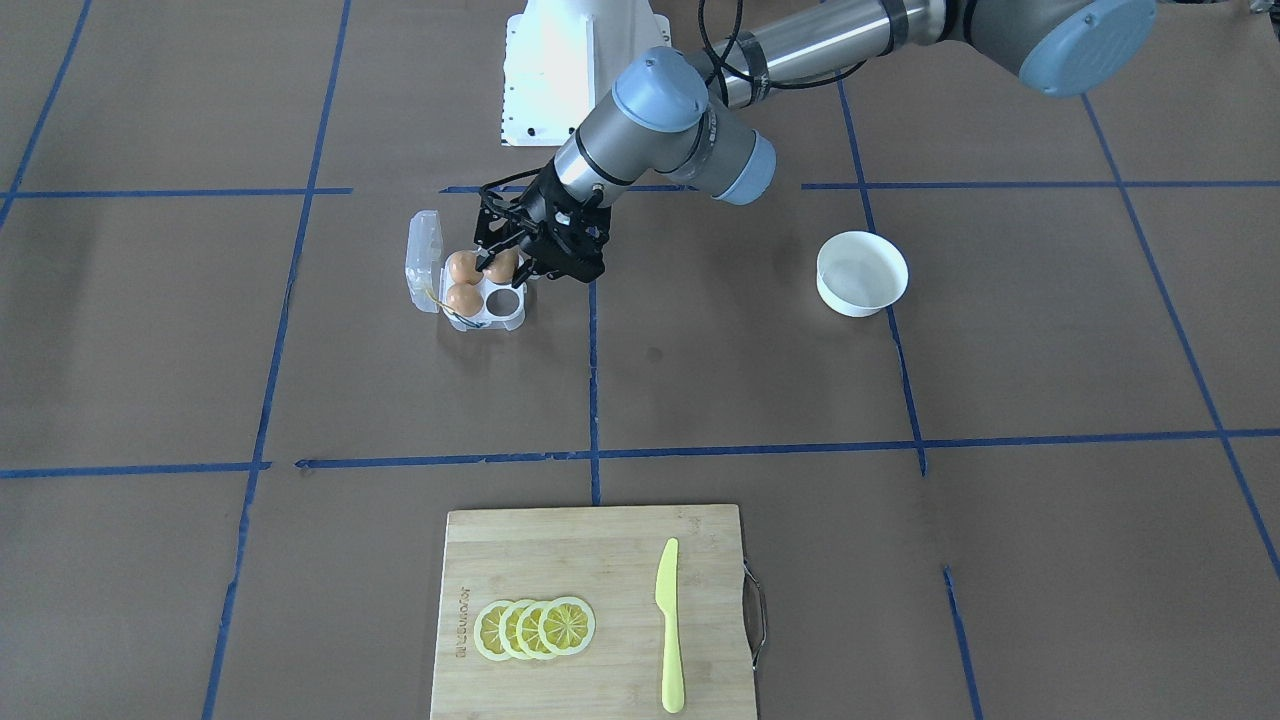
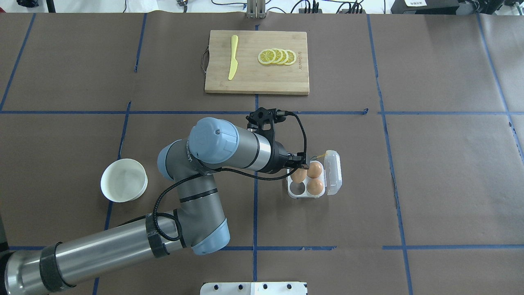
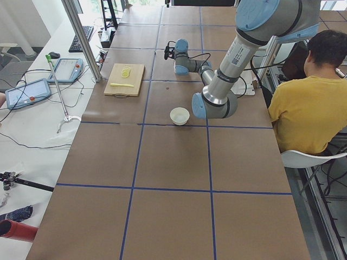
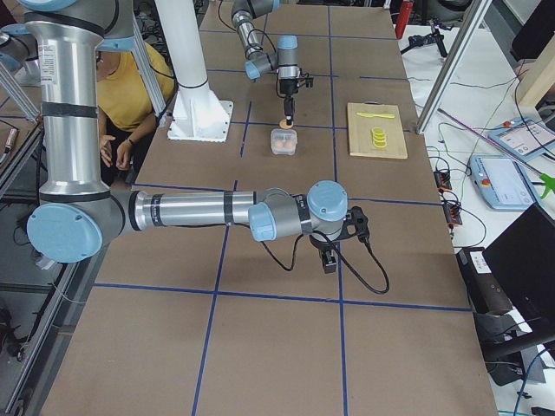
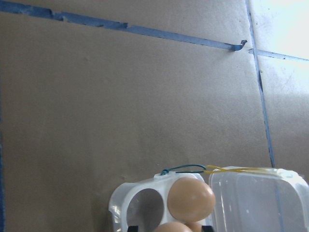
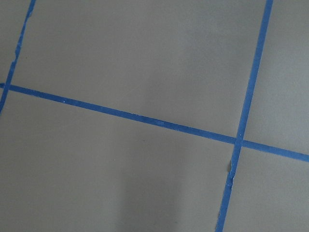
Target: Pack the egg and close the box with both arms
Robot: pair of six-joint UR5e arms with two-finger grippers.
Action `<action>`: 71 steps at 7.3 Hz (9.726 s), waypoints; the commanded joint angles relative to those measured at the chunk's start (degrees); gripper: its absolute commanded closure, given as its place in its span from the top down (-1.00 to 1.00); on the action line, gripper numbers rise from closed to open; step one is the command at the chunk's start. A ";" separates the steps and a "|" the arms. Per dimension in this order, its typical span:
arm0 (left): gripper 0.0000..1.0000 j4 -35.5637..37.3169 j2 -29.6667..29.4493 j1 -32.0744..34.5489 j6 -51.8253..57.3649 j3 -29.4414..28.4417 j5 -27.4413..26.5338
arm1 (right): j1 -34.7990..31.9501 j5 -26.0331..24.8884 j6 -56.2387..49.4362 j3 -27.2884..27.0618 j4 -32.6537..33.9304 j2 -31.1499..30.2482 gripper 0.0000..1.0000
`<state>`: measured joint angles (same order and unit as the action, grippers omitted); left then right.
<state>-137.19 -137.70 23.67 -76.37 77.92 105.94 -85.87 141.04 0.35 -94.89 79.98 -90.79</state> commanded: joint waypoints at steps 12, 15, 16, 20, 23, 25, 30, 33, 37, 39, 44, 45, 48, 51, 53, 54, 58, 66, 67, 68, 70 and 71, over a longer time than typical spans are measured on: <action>0.75 -0.98 0.76 -1.43 2.27 -0.14 -4.25 | 0.00 -0.06 0.00 0.05 0.00 -0.09 1.00; 0.74 -0.98 0.76 -0.99 2.28 0.56 -4.16 | 0.00 0.03 0.09 -0.03 0.00 -0.09 1.00; 0.72 -0.37 1.63 0.23 2.28 2.66 -3.64 | 0.08 -0.23 -0.09 0.66 0.09 0.17 1.00; 0.70 -0.19 18.22 12.78 9.20 16.98 11.55 | 8.39 1.68 13.86 -0.47 -15.31 -1.48 1.00; 0.71 -0.19 21.50 21.75 10.35 18.06 17.54 | 30.24 -13.59 54.39 -0.91 -39.50 1.39 1.00; 0.74 -0.27 26.84 24.48 20.60 18.41 17.98 | 44.49 -30.22 67.62 -3.98 -39.47 5.95 1.00; 0.75 -0.27 27.92 26.78 23.11 17.80 20.53 | 60.82 -46.38 81.91 -18.98 -1.30 27.23 1.00; 0.75 -0.36 29.14 27.31 24.67 17.71 20.53 | 59.86 -46.56 81.82 -19.72 -0.44 26.37 1.00; 0.75 -0.19 40.90 37.82 50.62 17.62 23.61 | 52.59 -44.81 70.29 -19.99 -0.70 13.66 1.00; 0.75 -0.10 43.21 48.09 66.71 11.94 28.67 | 42.68 -36.84 58.24 -19.98 -0.79 7.94 1.00; 0.99 17.00 40.94 64.03 92.69 7.77 29.68 | 3.35 -10.14 9.34 -7.21 0.00 0.96 1.00; 0.99 20.17 40.75 65.01 93.32 8.82 29.68 | -3.28 -6.95 -0.87 -2.19 0.09 1.05 1.00; 1.00 44.11 37.95 66.42 93.07 13.49 29.41 | -6.68 -5.86 -6.86 0.93 0.18 -0.18 1.00; 1.00 51.32 39.42 66.25 85.25 15.94 28.97 | -6.60 -5.95 -5.99 -0.90 4.47 0.70 1.00; 1.00 50.88 44.52 66.16 83.58 19.12 28.97 | -6.59 -5.86 -5.98 -0.64 10.35 3.24 1.00; 1.00 50.70 44.44 66.16 83.66 19.29 28.97 | -6.60 -5.77 -5.98 -0.91 10.46 3.34 1.00; 1.00 50.27 43.74 65.37 84.01 17.54 29.06 | -5.02 -10.14 -5.98 -0.91 10.46 2.81 1.00; 1.00 47.62 41.02 65.28 83.84 15.33 29.15 | -4.66 -5.51 -5.54 -0.56 12.22 3.34 1.00; 1.00 47.63 41.02 65.28 83.84 15.42 29.06 | -4.66 -5.34 -5.63 -0.56 11.69 2.64 1.00; 1.00 47.71 40.93 65.28 83.75 15.51 29.15 | -4.75 -5.07 -5.63 -0.65 11.43 2.64 1.00; 1.00 47.80 40.40 65.28 83.49 15.51 29.50 | -4.75 -5.60 -5.72 -0.56 11.25 2.20 1.00; 1.00 47.71 40.40 65.28 83.49 15.42 29.50 | -4.66 -5.25 -5.72 -0.82 11.25 1.41 1.00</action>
<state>-89.42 -97.18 88.92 7.18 93.34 135.43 -90.57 135.56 -5.35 -95.49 91.28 -88.67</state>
